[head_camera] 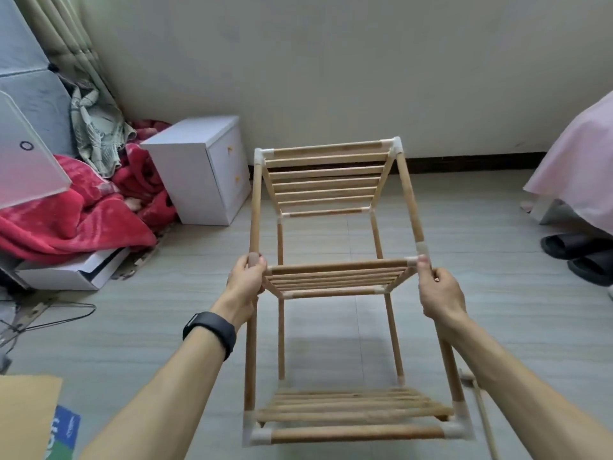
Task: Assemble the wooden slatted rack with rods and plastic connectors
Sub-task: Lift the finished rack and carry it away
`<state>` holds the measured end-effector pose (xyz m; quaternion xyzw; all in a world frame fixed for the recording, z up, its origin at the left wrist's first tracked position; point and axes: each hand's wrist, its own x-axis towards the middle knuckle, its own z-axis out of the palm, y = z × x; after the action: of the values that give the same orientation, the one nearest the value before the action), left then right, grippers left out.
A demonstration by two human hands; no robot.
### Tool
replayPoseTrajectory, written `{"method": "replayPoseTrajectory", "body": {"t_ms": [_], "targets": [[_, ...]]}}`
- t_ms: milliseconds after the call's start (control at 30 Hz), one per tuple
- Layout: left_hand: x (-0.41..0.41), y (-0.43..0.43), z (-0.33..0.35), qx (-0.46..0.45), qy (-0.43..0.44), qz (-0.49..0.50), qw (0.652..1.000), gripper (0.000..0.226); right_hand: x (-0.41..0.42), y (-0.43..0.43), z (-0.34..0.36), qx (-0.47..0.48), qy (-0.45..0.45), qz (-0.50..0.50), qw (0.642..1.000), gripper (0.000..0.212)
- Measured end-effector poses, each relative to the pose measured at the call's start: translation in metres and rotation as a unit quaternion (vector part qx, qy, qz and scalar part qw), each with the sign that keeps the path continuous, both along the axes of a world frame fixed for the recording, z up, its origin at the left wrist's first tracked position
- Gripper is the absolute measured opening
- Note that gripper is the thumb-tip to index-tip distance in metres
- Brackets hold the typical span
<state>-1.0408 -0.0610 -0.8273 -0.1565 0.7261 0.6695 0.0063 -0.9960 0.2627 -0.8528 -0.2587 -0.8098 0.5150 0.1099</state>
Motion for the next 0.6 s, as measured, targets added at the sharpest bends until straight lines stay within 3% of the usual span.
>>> {"method": "replayPoseTrajectory", "body": {"t_ms": [367, 600], "targets": [[-0.062, 0.005, -0.032, -0.094, -0.027, -0.054, 0.994, 0.029, -0.055, 0.008, -0.018, 0.008, -0.077, -0.009, 0.997, 0.049], [-0.097, 0.02, -0.053, -0.112, -0.02, -0.014, 0.993, 0.025, -0.081, 0.015, -0.035, 0.051, -0.113, -0.034, 0.992, 0.043]]}}
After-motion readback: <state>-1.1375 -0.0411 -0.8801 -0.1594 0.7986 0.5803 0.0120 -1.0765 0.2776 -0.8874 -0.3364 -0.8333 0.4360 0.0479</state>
